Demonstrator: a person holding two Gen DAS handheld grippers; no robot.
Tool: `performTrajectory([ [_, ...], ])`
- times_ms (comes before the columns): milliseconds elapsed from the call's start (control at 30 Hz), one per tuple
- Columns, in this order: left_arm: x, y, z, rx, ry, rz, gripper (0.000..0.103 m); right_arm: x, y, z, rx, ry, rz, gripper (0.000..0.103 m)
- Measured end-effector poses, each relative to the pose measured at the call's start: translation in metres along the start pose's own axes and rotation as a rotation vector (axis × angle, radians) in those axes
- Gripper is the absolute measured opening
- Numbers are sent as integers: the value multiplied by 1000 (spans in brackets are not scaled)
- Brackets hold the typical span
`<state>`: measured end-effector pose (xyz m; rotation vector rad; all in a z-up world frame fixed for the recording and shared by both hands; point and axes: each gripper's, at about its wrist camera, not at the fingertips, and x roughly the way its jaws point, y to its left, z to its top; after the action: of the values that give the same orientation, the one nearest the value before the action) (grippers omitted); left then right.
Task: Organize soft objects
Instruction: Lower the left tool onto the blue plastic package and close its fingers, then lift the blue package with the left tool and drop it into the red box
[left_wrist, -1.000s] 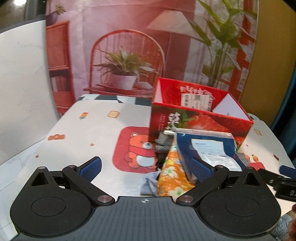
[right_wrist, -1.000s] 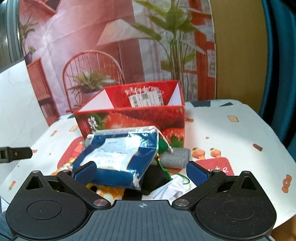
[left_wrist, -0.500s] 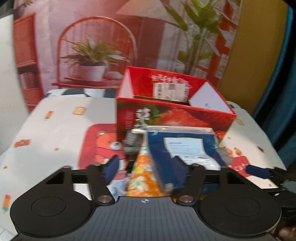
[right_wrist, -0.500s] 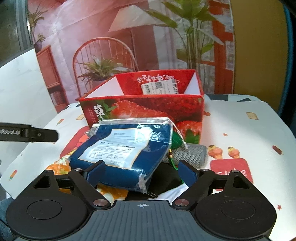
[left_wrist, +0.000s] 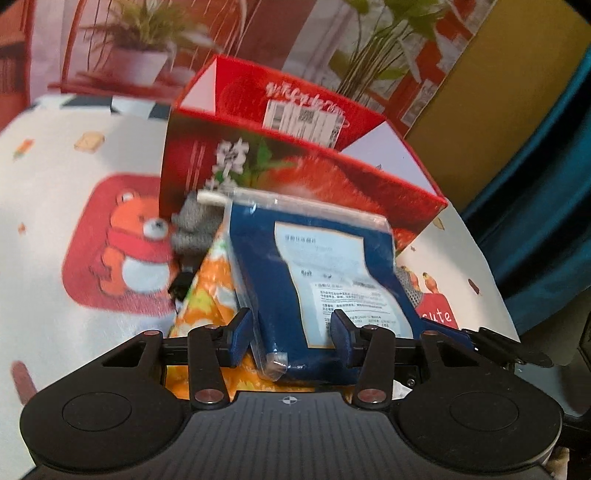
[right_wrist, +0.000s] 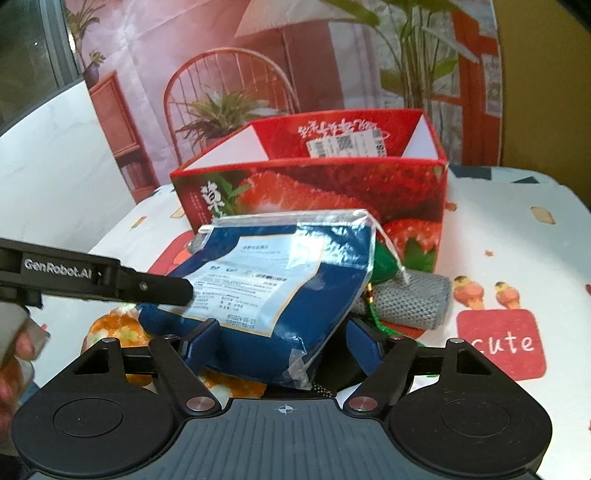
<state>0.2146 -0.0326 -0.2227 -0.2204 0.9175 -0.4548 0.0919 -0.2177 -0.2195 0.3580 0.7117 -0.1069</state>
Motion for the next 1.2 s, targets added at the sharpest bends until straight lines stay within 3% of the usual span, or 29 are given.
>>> performTrajectory([
  [400, 13, 10, -1, -40, 17, -36, 51, 18, -4, 6, -14, 36, 29, 63],
  [867, 33, 14, 17, -52, 36, -74, 62, 32, -8, 16, -49, 30, 29, 67],
  [1200, -12, -9, 39, 42, -95, -124, 63, 1, 6, 41, -146, -96, 60, 67],
])
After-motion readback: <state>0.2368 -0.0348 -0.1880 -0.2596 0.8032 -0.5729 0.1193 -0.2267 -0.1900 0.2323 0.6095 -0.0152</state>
